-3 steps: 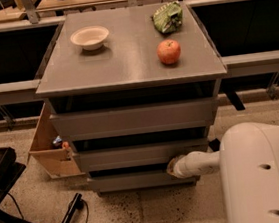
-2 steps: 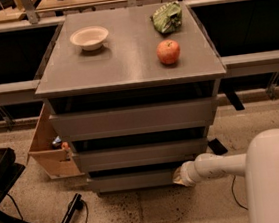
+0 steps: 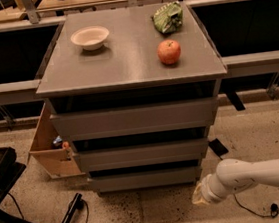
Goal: Close bottom drawer
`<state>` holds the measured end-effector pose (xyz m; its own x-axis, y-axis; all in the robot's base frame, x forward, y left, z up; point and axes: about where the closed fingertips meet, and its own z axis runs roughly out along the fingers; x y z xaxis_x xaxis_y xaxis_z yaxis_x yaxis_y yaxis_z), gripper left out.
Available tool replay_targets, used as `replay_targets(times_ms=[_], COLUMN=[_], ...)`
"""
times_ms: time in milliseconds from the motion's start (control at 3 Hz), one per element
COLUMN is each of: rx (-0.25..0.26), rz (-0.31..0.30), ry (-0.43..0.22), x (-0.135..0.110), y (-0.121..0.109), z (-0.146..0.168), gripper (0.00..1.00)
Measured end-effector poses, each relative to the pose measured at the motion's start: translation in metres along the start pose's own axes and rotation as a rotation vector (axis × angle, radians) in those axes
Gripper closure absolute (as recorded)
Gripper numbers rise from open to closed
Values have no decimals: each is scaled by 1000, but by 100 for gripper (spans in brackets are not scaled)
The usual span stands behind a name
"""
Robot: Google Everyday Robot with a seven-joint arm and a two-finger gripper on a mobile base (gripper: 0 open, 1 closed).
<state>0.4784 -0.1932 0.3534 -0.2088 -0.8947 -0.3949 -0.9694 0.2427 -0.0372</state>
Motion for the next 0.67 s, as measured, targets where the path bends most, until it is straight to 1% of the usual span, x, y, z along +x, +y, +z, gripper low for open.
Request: replay_targets(times_ms=[333, 667], rx=[22, 130], rz=[40, 77], ry=[96, 193], x=[14, 14], y=[22, 18], z=[-49, -101], gripper=[100, 100])
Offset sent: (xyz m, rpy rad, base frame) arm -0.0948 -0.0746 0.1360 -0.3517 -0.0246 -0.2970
